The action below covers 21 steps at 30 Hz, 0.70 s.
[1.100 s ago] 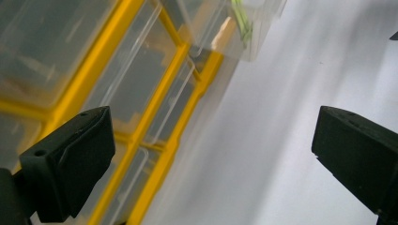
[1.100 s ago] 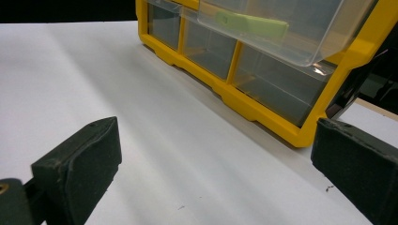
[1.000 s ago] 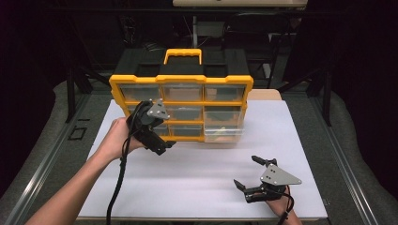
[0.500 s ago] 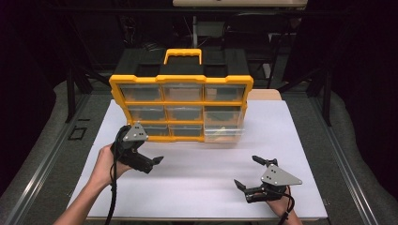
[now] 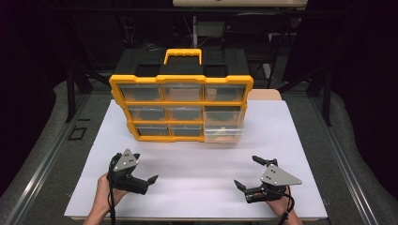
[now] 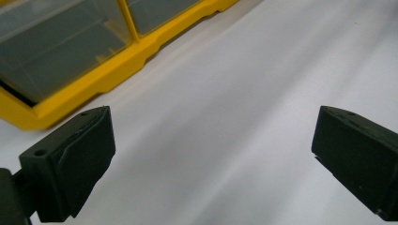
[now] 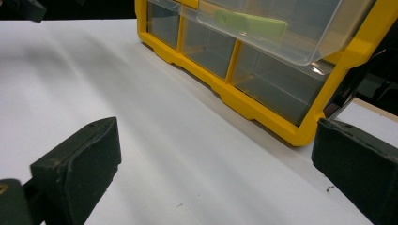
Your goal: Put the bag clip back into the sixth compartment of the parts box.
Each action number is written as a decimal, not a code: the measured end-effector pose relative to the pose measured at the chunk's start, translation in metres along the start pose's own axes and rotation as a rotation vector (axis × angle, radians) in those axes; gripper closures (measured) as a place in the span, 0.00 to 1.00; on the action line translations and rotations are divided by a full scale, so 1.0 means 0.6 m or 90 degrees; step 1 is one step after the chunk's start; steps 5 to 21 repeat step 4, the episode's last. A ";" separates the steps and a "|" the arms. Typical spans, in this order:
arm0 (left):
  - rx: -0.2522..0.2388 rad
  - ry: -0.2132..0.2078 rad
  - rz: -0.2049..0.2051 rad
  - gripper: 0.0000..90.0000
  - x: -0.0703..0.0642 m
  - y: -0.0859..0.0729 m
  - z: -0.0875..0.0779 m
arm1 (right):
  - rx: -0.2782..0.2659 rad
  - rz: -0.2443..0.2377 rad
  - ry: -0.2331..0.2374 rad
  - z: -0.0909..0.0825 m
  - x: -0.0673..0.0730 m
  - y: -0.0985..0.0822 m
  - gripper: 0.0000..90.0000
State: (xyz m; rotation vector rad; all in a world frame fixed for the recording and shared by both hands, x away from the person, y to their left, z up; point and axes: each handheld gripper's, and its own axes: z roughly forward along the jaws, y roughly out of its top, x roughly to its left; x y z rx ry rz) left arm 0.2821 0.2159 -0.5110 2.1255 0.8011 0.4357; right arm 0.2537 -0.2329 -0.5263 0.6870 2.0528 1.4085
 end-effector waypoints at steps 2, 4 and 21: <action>-0.002 0.003 0.001 0.00 -0.001 -0.009 0.000 | -0.001 0.004 0.001 0.000 -0.001 -0.001 0.01; -0.006 0.007 0.012 0.00 -0.001 -0.011 -0.002 | 0.000 0.003 -0.001 0.000 -0.003 -0.001 0.00; -0.006 0.007 0.012 0.00 -0.001 -0.011 -0.002 | 0.000 0.003 -0.001 0.000 -0.003 -0.001 0.00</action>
